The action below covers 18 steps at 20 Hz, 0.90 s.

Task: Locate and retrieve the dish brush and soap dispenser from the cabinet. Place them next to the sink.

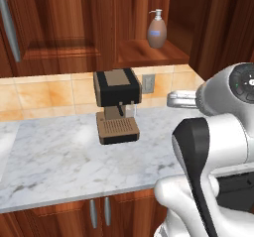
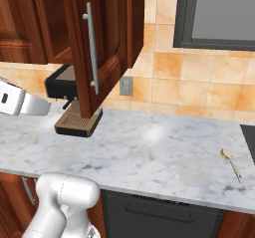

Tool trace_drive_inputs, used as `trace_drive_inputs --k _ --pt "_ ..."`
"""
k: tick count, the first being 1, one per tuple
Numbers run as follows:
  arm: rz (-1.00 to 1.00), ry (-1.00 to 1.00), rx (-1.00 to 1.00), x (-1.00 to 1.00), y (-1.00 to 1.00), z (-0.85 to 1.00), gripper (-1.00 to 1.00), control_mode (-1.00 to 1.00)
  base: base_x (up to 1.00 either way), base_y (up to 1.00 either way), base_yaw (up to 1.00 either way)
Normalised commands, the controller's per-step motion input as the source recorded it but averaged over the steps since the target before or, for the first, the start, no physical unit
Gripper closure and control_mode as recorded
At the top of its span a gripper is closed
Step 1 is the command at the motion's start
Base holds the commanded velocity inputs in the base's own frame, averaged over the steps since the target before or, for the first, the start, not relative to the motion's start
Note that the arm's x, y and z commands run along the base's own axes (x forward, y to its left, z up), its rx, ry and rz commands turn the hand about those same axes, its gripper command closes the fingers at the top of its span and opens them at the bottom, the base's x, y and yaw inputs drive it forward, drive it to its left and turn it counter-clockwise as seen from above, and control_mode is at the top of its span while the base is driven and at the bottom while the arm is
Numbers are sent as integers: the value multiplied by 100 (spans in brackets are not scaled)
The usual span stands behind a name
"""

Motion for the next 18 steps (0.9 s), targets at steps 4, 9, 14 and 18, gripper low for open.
trace_drive_inputs --k 4,9,14,18 --pt "3 5 0 43 -6 45 -100 -100 0 0 0" --pt "2 0 0 34 -2 17 -100 -100 0 0 0" --pt "0 0 2 36 -1 1 -100 -100 0 0 0" --pt "0 -7 0 49 0 9 -100 -100 0 0 0"
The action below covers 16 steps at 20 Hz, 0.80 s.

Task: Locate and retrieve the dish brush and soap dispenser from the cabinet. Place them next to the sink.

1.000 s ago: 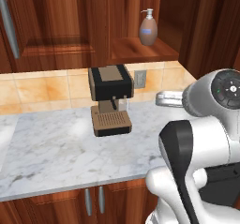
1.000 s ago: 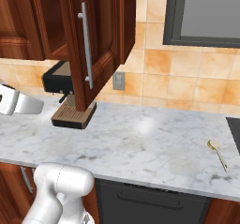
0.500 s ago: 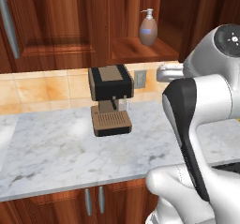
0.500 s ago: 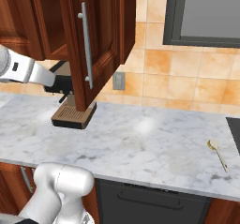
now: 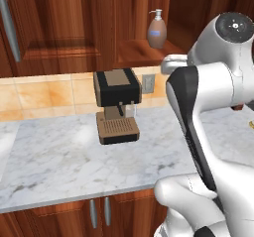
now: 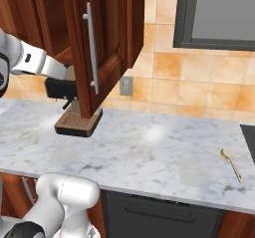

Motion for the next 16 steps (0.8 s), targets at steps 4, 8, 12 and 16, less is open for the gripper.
trace_drive_inputs --k 4,8,12,16 --pt "2 -8 0 42 -1 9 -100 -100 0 0 0" --pt "6 -5 0 36 -2 20 -100 -100 0 0 0" --pt "7 -1 -2 26 0 32 -100 -100 0 0 0" --pt "1 -7 -6 29 0 6 -100 -100 0 0 0"
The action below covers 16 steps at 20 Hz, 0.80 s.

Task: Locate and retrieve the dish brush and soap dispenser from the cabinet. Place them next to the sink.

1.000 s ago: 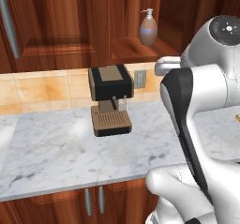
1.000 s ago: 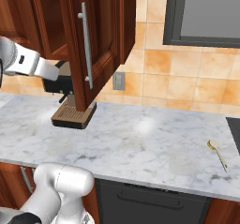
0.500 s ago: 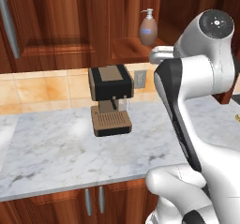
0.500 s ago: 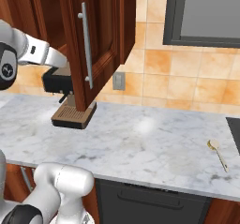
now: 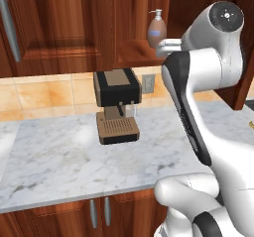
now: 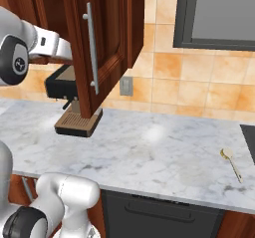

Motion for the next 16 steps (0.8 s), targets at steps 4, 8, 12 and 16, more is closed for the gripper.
trace_drive_inputs --k 4,8,12,16 --pt "0 -5 -7 34 -5 0 -100 -100 0 0 0" --pt "0 -7 0 45 -8 0 -100 -100 0 0 0" --pt "0 -5 0 48 -17 0 -100 -100 0 0 0" --pt "0 -2 0 53 -11 0 -100 -100 0 0 0"
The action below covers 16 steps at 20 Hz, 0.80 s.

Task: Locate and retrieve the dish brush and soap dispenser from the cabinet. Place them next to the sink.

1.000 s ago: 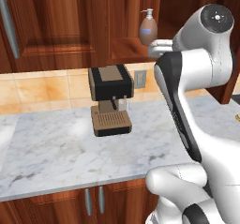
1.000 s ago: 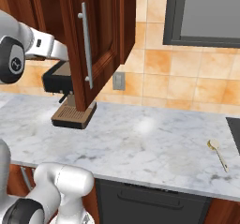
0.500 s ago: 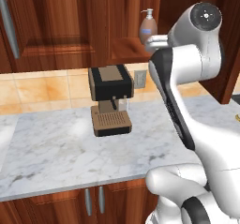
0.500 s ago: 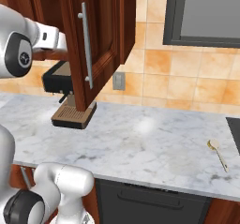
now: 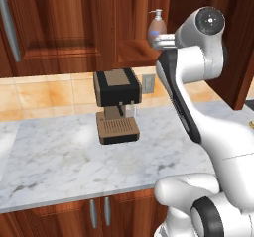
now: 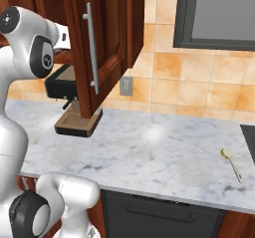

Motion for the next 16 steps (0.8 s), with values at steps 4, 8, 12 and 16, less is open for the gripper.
trace_drive_inputs --k 4,8,12,16 --pt "0 0 0 55 -1 1 -100 -100 0 0 0" --pt "2 1 0 53 -1 4 -100 -100 0 0 0" --pt "2 2 -1 49 -4 2 -100 -100 0 0 0" --pt "0 3 -2 36 -13 1 -100 -100 0 0 0"
